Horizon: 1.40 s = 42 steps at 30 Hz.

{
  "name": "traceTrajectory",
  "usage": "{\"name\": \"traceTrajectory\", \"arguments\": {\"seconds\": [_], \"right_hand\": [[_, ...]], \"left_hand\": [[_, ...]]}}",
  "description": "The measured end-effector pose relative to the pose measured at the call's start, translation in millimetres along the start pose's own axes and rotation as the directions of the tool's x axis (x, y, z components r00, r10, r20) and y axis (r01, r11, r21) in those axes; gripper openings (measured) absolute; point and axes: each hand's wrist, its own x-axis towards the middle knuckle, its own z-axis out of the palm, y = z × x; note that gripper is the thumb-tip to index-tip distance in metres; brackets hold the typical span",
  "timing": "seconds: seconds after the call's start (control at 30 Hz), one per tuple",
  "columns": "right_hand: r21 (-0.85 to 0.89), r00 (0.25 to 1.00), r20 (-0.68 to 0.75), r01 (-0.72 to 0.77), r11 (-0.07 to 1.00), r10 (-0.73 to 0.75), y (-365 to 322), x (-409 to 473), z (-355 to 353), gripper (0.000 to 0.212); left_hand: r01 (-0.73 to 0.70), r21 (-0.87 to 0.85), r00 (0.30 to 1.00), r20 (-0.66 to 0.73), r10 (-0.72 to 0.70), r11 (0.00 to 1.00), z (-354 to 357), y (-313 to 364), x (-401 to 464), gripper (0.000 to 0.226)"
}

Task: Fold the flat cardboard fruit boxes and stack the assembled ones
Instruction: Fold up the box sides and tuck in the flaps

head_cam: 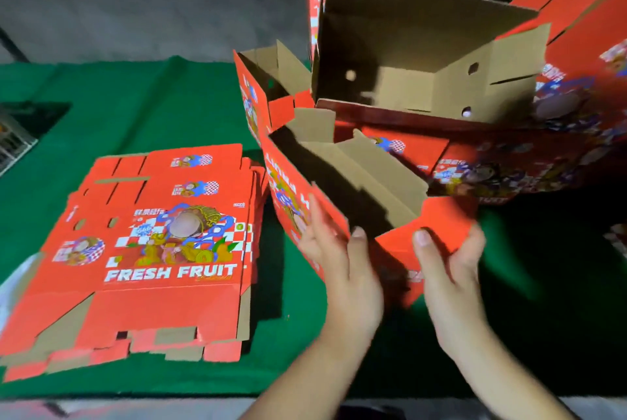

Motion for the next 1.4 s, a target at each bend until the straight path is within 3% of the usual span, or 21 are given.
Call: {"name": "traceTrajectory", "arguments": {"seconds": [0.1, 0.13, 0.2, 0.23, 0.3, 0.33, 0.43, 0.5, 0.6, 0.67, 0.7, 0.73, 0.83, 0.97, 1.07, 1.13, 1.2, 1.27, 1.3, 1.33, 1.4], "right_hand": [[0.114, 0.987, -0.098, -0.114, 0.987, 0.125, 3, 55, -12, 0.062], [0.137, 0.981, -0.127, -0.13, 0.982, 0.148, 9, 70, -17, 0.048], [0.1, 0.965, -0.173, -0.184, 0.978, 0.199, 26, 95, -30, 0.016], [0.107, 0.956, -0.184, -0.213, 0.971, 0.23, 32, 106, -35, 0.014], [0.175, 0.947, -0.174, -0.241, 0.955, 0.271, 34, 124, -42, 0.034], [0.183, 0.943, -0.167, -0.259, 0.948, 0.289, 32, 131, -45, 0.043], [0.236, 0.948, -0.166, -0.229, 0.944, 0.271, 21, 149, -47, 0.05], [0.227, 0.966, -0.131, -0.189, 0.955, 0.222, 11, 155, -37, 0.046], [-0.069, 0.986, -0.06, -0.157, 0.985, 0.152, 8, 156, -15, 0.058], [-0.261, 0.992, -0.09, -0.11, 0.959, 0.089, 9, 153, -7, 0.076], [-0.272, 0.989, -0.118, -0.123, 0.954, 0.094, 6, 150, -4, 0.08], [-0.28, 0.983, -0.143, -0.153, 0.948, 0.116, 3, 148, -2, 0.082], [-0.294, 0.947, -0.126, -0.319, 0.901, 0.295, -10, 142, 2, 0.089], [0.022, 0.861, 0.028, -0.509, 0.861, 0.508, -30, 124, 8, 0.094], [0.025, 0.879, 0.187, -0.45, 0.893, 0.438, -29, 110, 13, 0.134], [-0.066, 0.861, 0.339, -0.381, 0.922, 0.38, -21, 110, 5, 0.152], [-0.174, 0.774, 0.566, -0.223, 0.959, 0.283, -15, 114, -11, 0.157], [-0.275, 0.704, 0.689, 0.033, 0.961, 0.173, -14, 121, -24, 0.142], [-0.279, 0.717, 0.687, 0.116, 0.953, 0.114, -15, 127, -27, 0.128], [-0.257, 0.775, 0.63, 0.139, 0.956, 0.056, -14, 133, -28, 0.11], [-0.187, 0.934, 0.358, 0.067, 0.98, 0.004, -10, 147, -30, 0.079]], "left_hand": [[-0.121, -0.011, 0.945, 0.305, 0.119, 0.993, -11, -7, -5, 0.058], [-0.152, -0.004, 0.931, 0.336, 0.145, 0.988, -18, -9, 2, 0.055], [-0.124, 0.042, 0.984, 0.137, 0.117, 0.991, -40, -20, 30, 0.063], [-0.058, 0.071, 0.998, -0.027, 0.06, 0.996, -54, -26, 50, 0.071], [0.081, 0.09, 0.972, -0.229, -0.059, 0.993, -81, -35, 89, 0.083], [0.117, 0.05, 0.972, -0.209, -0.104, 0.992, -92, -37, 105, 0.083], [0.13, -0.158, 0.985, 0.133, -0.109, 0.979, -101, -48, 122, 0.055], [0.115, -0.056, 0.981, 0.162, -0.104, 0.992, -96, -59, 113, 0.056], [0.051, 0.114, 0.997, 0.045, -0.057, 0.992, -90, -62, 109, 0.054], [-0.014, 0.119, 0.986, -0.162, 0.033, 0.993, -96, -59, 127, 0.037], [0.009, 0.072, 0.97, -0.243, 0.008, 0.997, -100, -57, 142, 0.047], [0.066, 0.023, 0.971, -0.23, -0.059, 0.998, -107, -55, 155, 0.067], [0.247, 0.061, 0.963, 0.098, -0.252, 0.967, -116, -64, 182, 0.08], [0.283, 0.072, 0.908, 0.303, -0.291, 0.957, -119, -58, 189, 0.071], [0.199, 0.115, 0.914, 0.337, -0.227, 0.973, -107, -42, 165, 0.054], [0.119, 0.214, 0.929, 0.321, -0.184, 0.97, -100, -39, 139, 0.073], [0.056, 0.216, 0.931, 0.341, -0.129, 0.975, -101, -33, 115, 0.081], [-0.03, 0.162, 0.902, 0.43, -0.043, 0.986, -107, -30, 98, 0.08], [-0.073, 0.166, 0.884, 0.468, -0.013, 0.983, -112, -30, 91, 0.087], [-0.134, 0.203, 0.869, 0.495, 0.016, 0.97, -117, -31, 85, 0.095], [-0.292, 0.292, 0.857, 0.503, 0.114, 0.91, -125, -32, 77, 0.09]]}}
